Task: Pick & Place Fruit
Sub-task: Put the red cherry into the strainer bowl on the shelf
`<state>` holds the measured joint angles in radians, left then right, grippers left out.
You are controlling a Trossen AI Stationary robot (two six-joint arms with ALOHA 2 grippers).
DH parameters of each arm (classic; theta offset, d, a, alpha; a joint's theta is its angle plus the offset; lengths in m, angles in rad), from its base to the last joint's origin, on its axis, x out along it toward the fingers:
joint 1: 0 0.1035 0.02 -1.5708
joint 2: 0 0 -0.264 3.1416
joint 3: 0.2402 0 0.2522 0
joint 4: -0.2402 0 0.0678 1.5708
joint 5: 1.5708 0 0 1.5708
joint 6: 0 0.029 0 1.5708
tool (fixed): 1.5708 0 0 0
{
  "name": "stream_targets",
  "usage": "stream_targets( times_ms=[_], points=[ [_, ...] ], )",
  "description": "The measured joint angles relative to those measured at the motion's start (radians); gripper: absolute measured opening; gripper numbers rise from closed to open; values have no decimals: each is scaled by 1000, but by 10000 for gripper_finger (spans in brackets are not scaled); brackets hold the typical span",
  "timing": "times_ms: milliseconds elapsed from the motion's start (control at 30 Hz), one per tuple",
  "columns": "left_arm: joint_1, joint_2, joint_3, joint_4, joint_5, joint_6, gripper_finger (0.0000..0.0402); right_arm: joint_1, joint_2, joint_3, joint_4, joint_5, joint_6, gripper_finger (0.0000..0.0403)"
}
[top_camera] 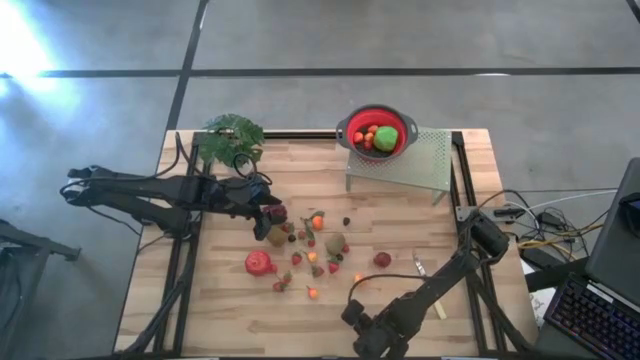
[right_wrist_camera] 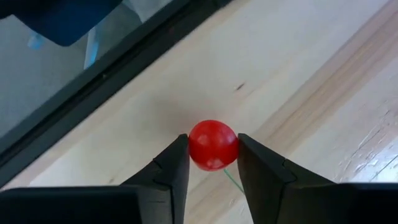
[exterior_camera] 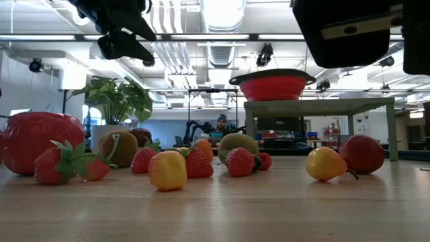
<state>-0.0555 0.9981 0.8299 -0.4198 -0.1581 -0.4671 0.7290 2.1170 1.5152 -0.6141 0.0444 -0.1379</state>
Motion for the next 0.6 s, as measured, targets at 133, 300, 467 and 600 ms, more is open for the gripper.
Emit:
stream_targets(
  times_ms=[133,300,467,600],
  points=[
    [0,0,0,0,0,0,273,-8,-14,15,-62,0,21,104],
    [0,0,0,0,0,0,273,-41,-73,19,-131,12,56,111],
    [0,0,0,0,0,0,273,-83,-152,17,-185,38,63,106],
    [0,0,0,0,0,0,273,-135,-224,16,-232,46,107,107]
  ],
)
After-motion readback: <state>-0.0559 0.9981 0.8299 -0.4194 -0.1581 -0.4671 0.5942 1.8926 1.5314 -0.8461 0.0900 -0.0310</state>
